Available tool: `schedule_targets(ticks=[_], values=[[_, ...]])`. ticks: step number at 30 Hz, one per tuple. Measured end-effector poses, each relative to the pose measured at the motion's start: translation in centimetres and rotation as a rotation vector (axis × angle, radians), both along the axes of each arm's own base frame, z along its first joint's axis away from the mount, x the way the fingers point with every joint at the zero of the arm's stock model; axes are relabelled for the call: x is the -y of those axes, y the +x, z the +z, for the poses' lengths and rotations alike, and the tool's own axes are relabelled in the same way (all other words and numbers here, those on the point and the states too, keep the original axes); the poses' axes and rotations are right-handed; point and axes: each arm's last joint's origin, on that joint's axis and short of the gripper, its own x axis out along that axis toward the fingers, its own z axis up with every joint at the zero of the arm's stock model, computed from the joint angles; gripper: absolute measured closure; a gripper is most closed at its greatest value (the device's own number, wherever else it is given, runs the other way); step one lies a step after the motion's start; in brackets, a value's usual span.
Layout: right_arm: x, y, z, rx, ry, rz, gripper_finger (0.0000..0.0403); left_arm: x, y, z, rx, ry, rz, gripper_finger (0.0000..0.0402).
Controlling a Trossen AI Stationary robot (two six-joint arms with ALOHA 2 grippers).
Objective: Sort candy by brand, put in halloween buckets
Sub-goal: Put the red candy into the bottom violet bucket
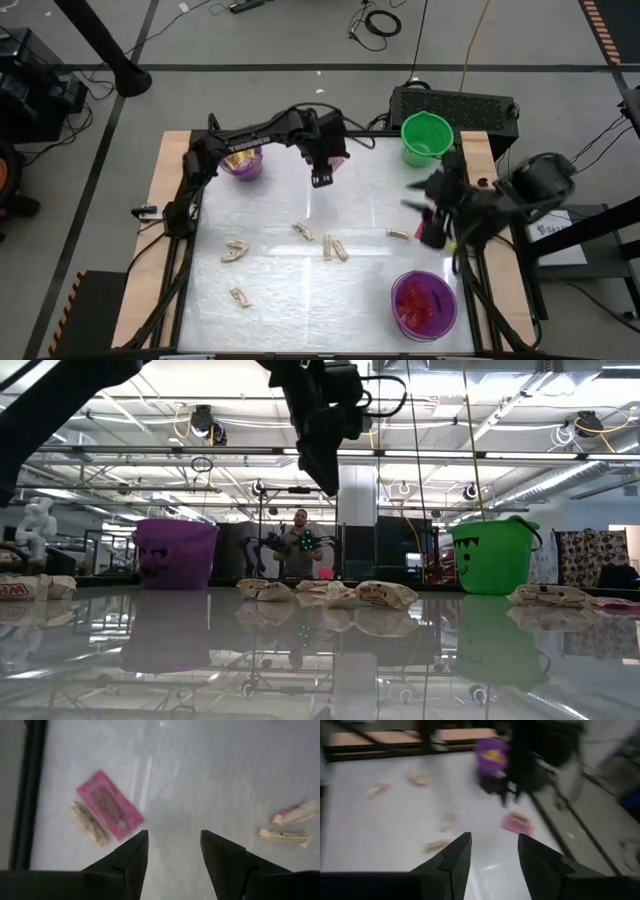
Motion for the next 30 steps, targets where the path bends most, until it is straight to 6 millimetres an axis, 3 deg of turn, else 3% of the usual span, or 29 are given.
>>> schedule_targets(ticks=[6, 9, 15, 18, 21, 26, 30], values=[[4.3, -3.1, -3.6, 0.079, 0.046, -0.254, 0.0248, -0.8, 0.0, 0.2, 0.059, -0.028, -0.064, 0.0214], [5.5, -3.8, -5.9, 0.178, 0.1, -0.304, 0.0248, -1.0, -0.1, 0.2, 0.056, -0.009, -0.107, 0.0214], [6.5, -3.1, -10.5, 0.326, 0.175, -0.154, 0.0248, -1.5, -1.6, 0.5, -0.022, -0.034, -0.095, 0.0214], [7.2, -2.6, -12.9, 0.333, 0.184, -0.063, 0.0248, -2.8, -3.1, 1.9, -0.003, -0.035, -0.004, 0.0214], [8.0, -2.5, -15.1, 0.318, 0.198, -0.059, 0.0248, -3.9, -3.3, 2.4, 0.053, -0.04, 0.101, 0.0214], [9.0, -2.3, -18.1, 0.243, 0.292, -0.059, 0.0248, -5.0, -2.0, 1.1, 0.081, -0.017, 0.207, 0.0214], [9.2, -2.3, -18.9, 0.19, 0.323, 0.007, 0.0248, -6.1, -0.3, -1.5, 0.078, 0.01, 0.294, 0.0214]])
